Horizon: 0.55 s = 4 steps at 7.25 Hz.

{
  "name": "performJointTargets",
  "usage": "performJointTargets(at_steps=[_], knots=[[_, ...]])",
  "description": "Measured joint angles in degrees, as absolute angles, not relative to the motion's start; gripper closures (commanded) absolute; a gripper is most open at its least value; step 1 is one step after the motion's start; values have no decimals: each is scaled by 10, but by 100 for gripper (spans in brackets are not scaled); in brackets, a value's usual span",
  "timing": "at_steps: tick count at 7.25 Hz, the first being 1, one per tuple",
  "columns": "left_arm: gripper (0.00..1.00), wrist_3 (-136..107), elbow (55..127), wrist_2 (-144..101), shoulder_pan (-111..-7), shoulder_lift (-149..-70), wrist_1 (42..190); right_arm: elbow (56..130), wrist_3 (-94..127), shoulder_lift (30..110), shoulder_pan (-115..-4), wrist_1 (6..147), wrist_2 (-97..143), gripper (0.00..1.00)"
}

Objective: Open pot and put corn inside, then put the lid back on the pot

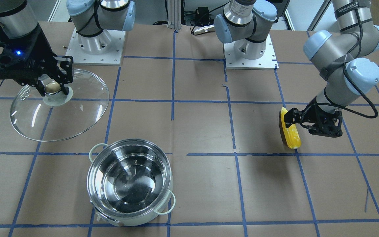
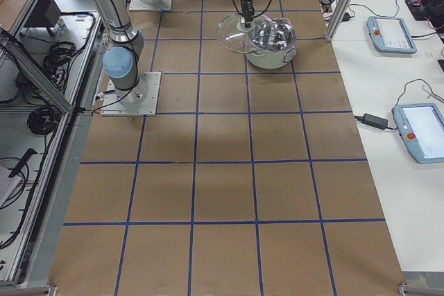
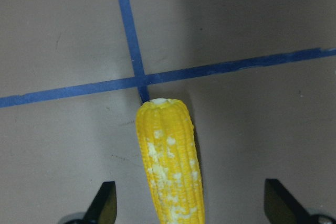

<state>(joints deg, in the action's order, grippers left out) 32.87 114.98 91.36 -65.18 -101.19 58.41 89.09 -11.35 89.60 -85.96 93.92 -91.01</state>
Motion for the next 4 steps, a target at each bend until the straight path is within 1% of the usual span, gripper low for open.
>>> performJointTargets(at_steps=[2, 3, 4], knots=[[4, 332, 1167, 907, -646, -1042, 548, 889, -113, 889, -859, 930, -916, 64], [23, 332, 1171, 905, -645, -1060, 525, 884, -111, 884, -859, 917, -918, 64], [49, 330, 1175, 905, -645, -1072, 513, 881, -110, 881, -859, 908, -919, 64]])
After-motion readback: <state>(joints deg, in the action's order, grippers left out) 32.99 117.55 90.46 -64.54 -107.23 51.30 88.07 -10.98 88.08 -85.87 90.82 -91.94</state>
